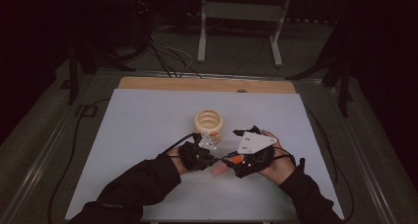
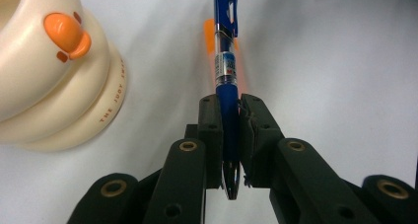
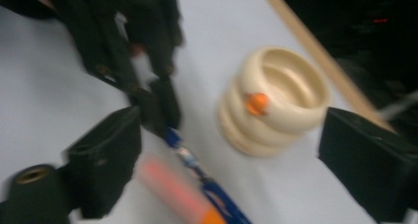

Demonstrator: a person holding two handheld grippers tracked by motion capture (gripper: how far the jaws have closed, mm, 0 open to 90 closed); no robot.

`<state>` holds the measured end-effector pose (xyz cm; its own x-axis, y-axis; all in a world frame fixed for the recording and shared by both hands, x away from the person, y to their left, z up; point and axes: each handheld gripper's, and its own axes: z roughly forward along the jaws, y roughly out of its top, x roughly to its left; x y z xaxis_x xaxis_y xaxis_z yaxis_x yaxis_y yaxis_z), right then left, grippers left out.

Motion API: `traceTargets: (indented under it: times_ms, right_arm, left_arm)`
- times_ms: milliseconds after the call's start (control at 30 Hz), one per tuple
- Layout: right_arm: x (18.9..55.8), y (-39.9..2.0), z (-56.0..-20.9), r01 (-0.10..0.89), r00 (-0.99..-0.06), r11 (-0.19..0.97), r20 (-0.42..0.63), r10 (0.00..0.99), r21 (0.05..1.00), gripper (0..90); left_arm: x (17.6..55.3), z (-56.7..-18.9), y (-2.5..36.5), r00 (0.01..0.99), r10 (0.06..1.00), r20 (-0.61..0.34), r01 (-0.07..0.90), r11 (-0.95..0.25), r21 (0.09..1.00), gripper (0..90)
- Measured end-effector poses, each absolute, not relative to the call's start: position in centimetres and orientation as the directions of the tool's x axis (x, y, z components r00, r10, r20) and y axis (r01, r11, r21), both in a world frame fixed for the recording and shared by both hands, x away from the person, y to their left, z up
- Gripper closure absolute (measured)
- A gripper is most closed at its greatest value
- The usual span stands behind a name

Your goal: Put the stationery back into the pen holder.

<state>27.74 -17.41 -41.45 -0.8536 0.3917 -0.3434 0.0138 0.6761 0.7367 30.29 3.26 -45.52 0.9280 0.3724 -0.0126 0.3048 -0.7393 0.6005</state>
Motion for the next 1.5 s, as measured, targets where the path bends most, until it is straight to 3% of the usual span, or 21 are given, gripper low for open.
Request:
traceTargets:
  times_ms: [67,233,267,467,700,833,1300,1500]
  right_arm:
    - [27.6,-17.0,-41.8,0.001,-0.845,0.705,-0.376,0.380,0.709,16.4]
    - [26.5,-15.8,-43.3,-0.078,-0.824,0.803,-0.492,0.282,0.590,34.2]
    - [26.5,-15.8,-43.3,-0.078,-0.824,0.803,-0.492,0.282,0.590,34.2]
    - [25.3,-14.3,-45.5,-0.244,-0.731,0.917,-0.681,0.039,0.315,51.5]
    - [24.7,-13.7,-46.6,-0.278,-0.676,0.940,-0.735,-0.044,0.199,58.4]
    - [24.5,-13.4,-47.7,-0.301,-0.624,0.950,-0.771,-0.129,0.084,65.7]
    - [24.5,-13.2,-48.5,-0.304,-0.573,0.953,-0.799,-0.183,0.000,78.3]
    - [24.4,-13.1,-48.5,-0.313,-0.559,0.949,-0.804,-0.203,-0.022,79.5]
  left_arm:
    - [30.3,-45.5,3.3,0.928,0.373,-0.015,0.308,-0.741,0.597,81.4]
    - [30.5,-45.5,3.2,0.923,0.383,-0.019,0.319,-0.738,0.595,81.4]
    - [30.5,-45.5,3.2,0.923,0.383,-0.019,0.319,-0.738,0.595,81.4]
    - [30.6,-45.3,3.1,0.924,0.381,-0.026,0.323,-0.742,0.588,81.4]
    - [30.5,-45.2,2.8,0.922,0.385,-0.036,0.330,-0.733,0.595,81.4]
    - [30.4,-45.1,2.6,0.925,0.378,-0.038,0.325,-0.735,0.595,81.4]
    - [30.4,-45.0,2.3,0.922,0.380,-0.073,0.345,-0.720,0.603,81.4]
    - [30.4,-45.2,2.3,0.928,0.368,-0.063,0.329,-0.724,0.607,80.9]
